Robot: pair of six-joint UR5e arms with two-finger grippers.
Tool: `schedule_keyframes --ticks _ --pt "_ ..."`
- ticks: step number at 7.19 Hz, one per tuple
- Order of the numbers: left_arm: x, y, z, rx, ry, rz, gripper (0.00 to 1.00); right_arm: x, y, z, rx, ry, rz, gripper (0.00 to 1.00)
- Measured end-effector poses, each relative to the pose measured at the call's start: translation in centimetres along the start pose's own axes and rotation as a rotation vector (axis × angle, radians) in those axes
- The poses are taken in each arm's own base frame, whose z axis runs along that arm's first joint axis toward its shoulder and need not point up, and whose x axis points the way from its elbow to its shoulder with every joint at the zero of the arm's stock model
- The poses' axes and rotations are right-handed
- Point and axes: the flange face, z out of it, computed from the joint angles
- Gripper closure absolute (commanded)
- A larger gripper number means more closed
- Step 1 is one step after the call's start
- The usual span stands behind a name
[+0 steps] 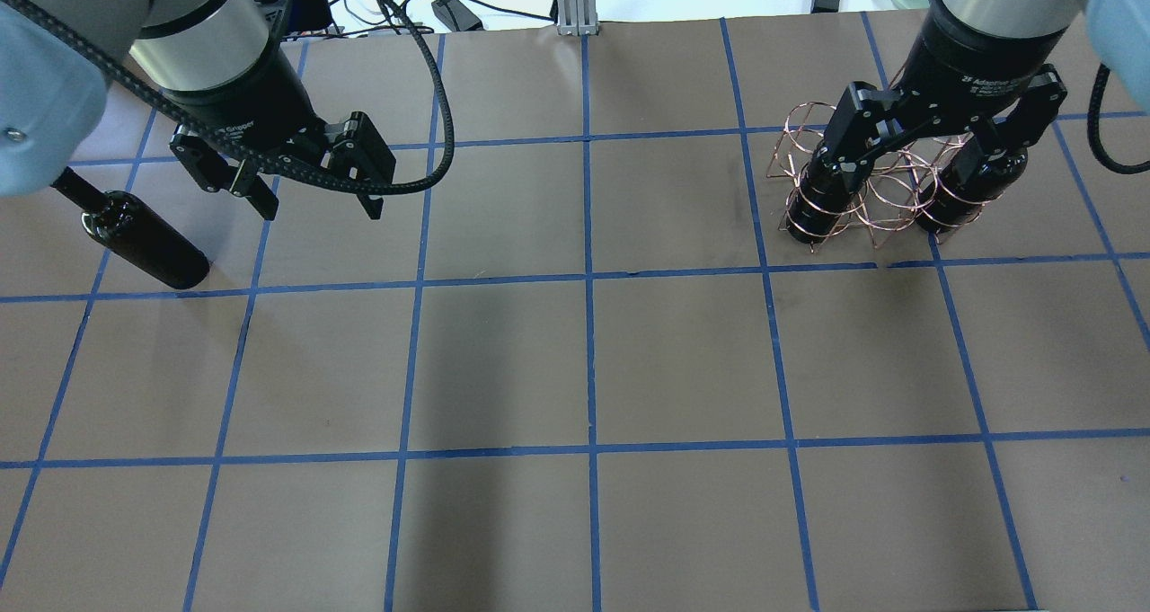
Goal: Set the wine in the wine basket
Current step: 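Move the left gripper down over the neck of the lying black bottle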
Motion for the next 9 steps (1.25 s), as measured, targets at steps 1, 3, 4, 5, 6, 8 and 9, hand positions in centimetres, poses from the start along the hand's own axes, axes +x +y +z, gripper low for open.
schedule_keyframes --ticks 1,3,4,5,6,8,9 --pt "0.0 -0.1 -0.1 0.01 0.0 0.011 0.0 0.0 0.0 0.0 0.0 0.002 0.0 0.0" --pt "-0.1 -0.3 -0.3 0.032 -0.004 0.033 0.0 0.0 0.0 0.0 0.002 -0.001 0.0 0.0" --pt "-0.3 -0.4 -0.4 0.04 -0.013 0.04 0.0 0.0 0.0 0.0 0.004 -0.002 0.0 0.0" --pt "-0.7 -0.5 -0.5 0.054 -0.026 0.039 0.0 0.0 0.0 -0.1 0.007 0.0 0.0 0.0" --pt "-1.2 -0.8 -0.6 0.068 -0.037 0.031 0.0 0.0 0.0 -0.1 0.008 0.003 0.001 0.0" --pt "-2.6 -1.4 -0.5 0.096 -0.044 0.016 0.0 0.0 -0.1 -0.1 0.01 0.001 0.001 0.0" --pt "-4.0 -1.8 -0.5 0.111 -0.048 0.034 0.0 0.0 -0.1 -0.1 0.01 0.001 0.0 0.0"
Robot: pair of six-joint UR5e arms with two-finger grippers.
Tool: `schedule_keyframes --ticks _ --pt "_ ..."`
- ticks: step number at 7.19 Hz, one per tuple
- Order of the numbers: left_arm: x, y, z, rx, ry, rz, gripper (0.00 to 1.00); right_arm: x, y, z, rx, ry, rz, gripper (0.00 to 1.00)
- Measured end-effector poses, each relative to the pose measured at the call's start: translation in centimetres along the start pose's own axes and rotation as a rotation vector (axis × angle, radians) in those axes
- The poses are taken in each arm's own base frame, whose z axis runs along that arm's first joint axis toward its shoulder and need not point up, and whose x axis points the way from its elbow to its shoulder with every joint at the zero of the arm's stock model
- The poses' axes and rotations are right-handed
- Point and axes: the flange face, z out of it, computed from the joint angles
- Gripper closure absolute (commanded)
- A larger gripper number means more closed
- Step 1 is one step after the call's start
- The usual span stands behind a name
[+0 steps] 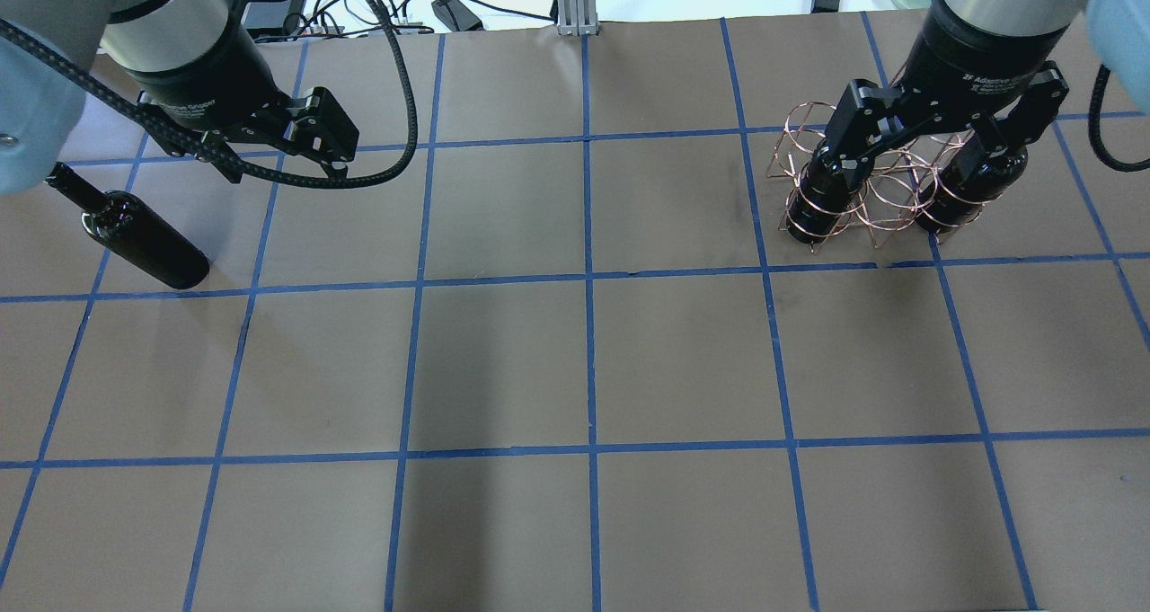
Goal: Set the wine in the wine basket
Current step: 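Move the left gripper down over the neck of the lying black bottle, then close the left gripper on the black bottle's neck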
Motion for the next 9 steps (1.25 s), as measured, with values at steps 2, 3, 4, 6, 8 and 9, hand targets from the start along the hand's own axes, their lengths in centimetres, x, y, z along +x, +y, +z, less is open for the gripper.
schedule_keyframes --ticks 2,3,4,6,8,9 --pt "-5.4 -1.0 0.3 0.028 -0.009 0.068 0.0 0.0 -0.1 0.1 -0.001 0.0 -0.001 0.0" --pt "-9.4 -1.6 0.7 0.051 -0.012 0.117 0.0 0.0 -0.1 0.1 -0.001 -0.002 -0.001 0.0" --pt "-13.6 -2.2 1.3 0.088 -0.005 0.142 0.0 0.0 -0.1 0.1 0.0 -0.002 -0.001 0.0" --pt "-21.2 -2.3 3.9 0.106 0.026 0.106 0.0 0.0 -0.1 0.1 0.001 -0.002 0.0 0.0" --pt "-27.7 -0.7 8.2 0.06 0.049 -0.002 0.0 0.0 -0.1 0.0 0.002 -0.002 0.0 0.0" --pt "-29.7 -0.7 9.7 0.067 0.037 -0.03 0.0 0.0 -0.1 0.0 0.002 -0.002 0.0 0.0"
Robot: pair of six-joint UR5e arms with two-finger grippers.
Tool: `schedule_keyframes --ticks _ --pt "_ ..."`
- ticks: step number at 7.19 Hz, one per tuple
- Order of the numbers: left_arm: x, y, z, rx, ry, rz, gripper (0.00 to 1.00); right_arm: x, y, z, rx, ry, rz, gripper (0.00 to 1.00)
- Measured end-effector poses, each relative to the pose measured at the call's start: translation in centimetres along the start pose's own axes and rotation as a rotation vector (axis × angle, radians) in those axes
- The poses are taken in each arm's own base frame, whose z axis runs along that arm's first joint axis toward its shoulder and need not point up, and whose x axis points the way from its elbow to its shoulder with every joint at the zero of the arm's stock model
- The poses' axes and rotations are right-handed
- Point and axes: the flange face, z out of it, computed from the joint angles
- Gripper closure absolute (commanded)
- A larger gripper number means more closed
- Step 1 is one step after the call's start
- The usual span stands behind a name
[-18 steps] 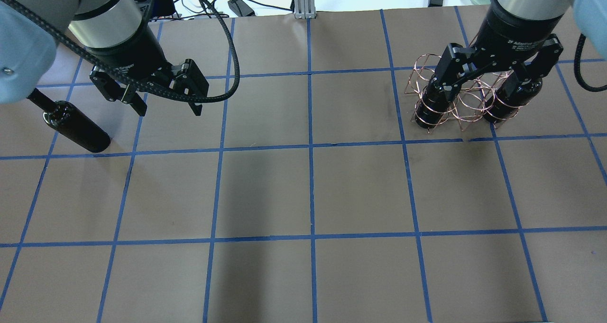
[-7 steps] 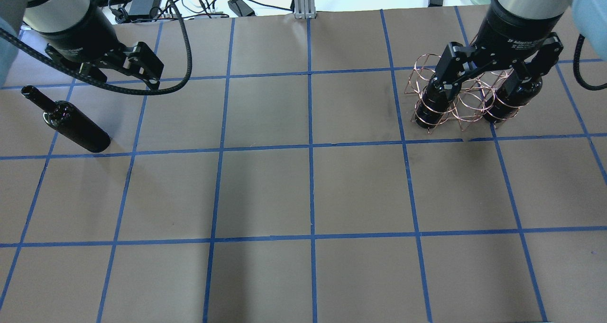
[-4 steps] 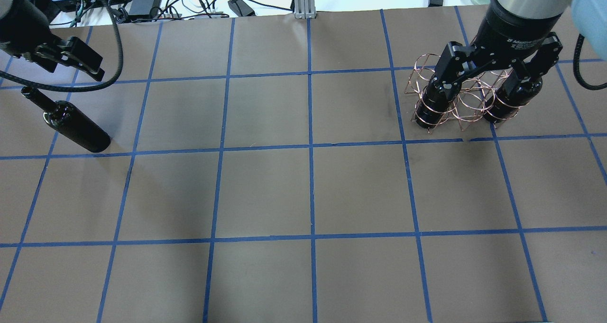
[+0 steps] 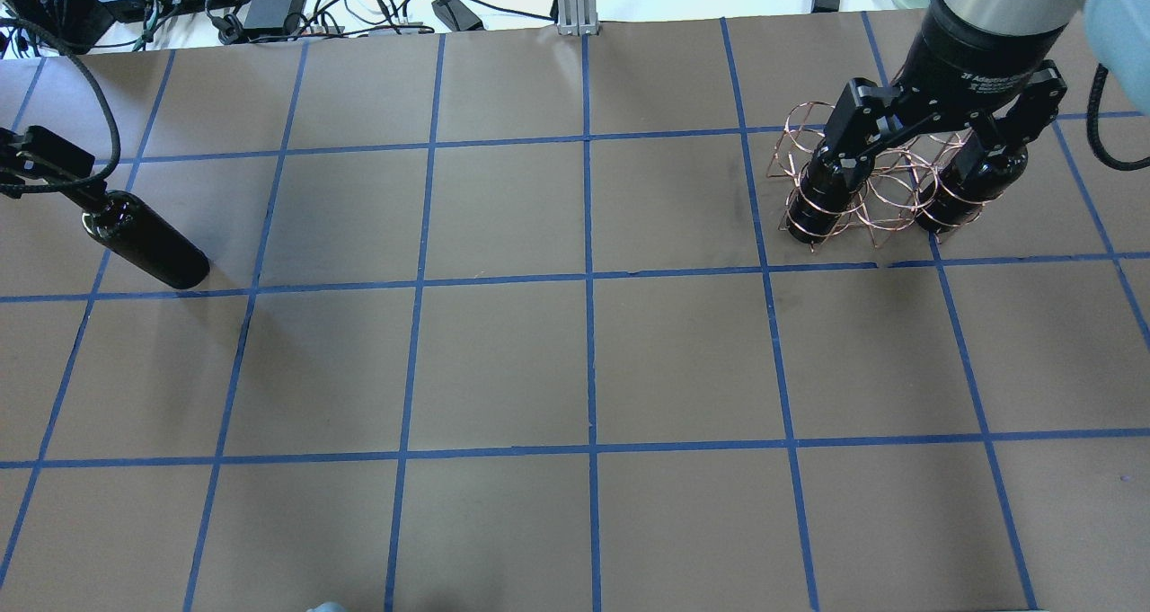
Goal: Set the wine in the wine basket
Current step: 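Close the left gripper on the black bottle's neck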
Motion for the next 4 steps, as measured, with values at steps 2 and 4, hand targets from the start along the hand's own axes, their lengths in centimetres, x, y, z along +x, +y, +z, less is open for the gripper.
schedule_keyframes --ticks 2,4 --pt "-2.7 -0.3 2.2 0.022 -0.024 -0.034 0.0 0.0 0.0 0.0 -0.001 -0.002 0.0 0.0" --pt "-4.6 -0.8 3.8 0.05 -0.046 -0.054 0.0 -0.1 0.0 0.0 -0.002 -0.007 0.0 0.0"
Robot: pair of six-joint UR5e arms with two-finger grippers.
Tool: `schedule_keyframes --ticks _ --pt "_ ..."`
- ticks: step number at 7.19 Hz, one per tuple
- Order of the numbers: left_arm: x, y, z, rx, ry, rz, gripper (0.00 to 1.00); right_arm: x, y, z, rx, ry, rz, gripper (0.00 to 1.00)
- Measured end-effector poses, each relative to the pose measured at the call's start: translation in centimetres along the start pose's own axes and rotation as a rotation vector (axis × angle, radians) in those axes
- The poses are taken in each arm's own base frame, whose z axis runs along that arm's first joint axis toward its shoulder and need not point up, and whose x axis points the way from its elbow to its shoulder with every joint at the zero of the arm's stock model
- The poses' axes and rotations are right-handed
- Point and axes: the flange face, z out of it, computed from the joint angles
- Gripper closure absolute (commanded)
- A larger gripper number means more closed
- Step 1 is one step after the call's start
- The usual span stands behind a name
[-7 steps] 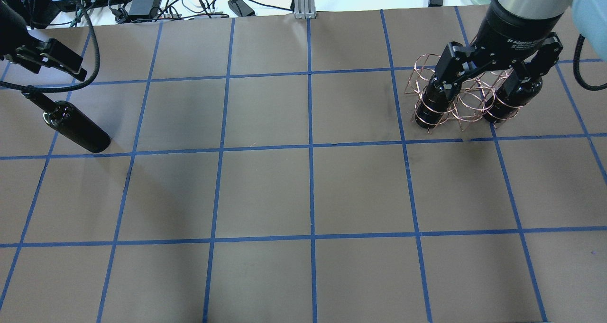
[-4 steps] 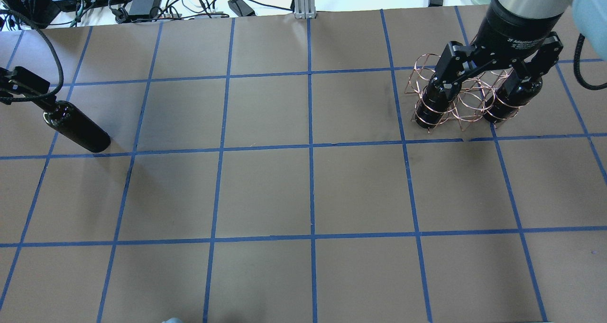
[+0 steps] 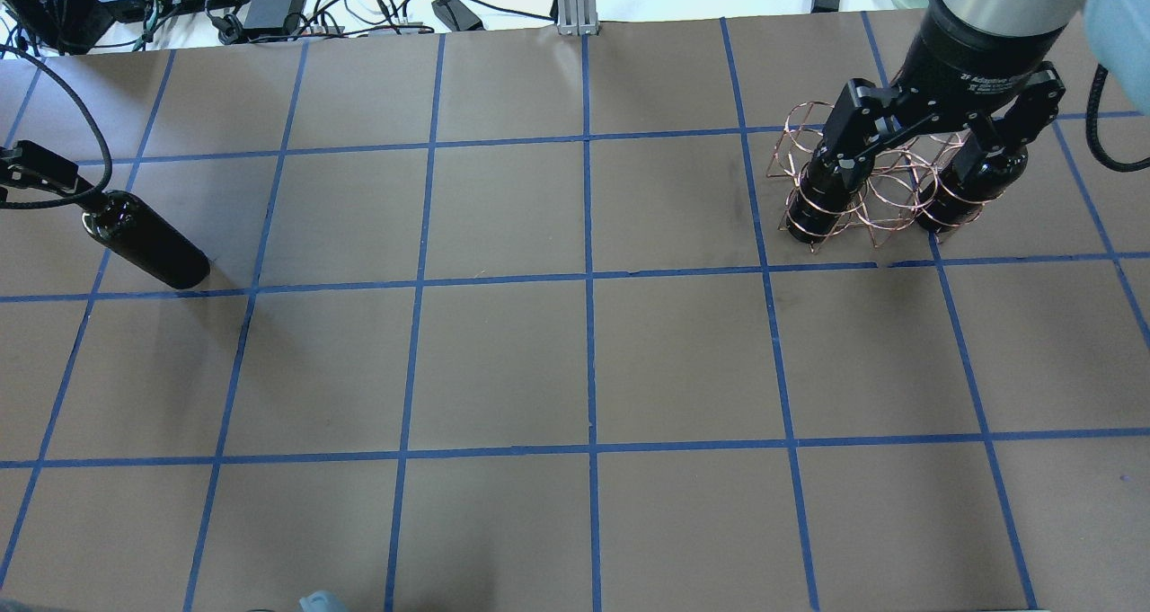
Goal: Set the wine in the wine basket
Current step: 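Close the left gripper on the black bottle's neck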
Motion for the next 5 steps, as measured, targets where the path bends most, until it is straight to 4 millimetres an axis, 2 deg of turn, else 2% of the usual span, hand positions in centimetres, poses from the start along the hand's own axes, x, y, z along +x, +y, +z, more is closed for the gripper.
schedule_keyframes --ticks 2,5 --pt "-0.57 -0.3 0.66 0.018 -0.012 -0.02 0.0 -0.03 -0.07 0.13 -0.003 -0.003 0.002 0.0" --pt "-0.14 -0.5 1.06 0.022 0.0 -0.063 0.0 -0.03 -0.05 0.13 -0.003 -0.004 0.0 0.0"
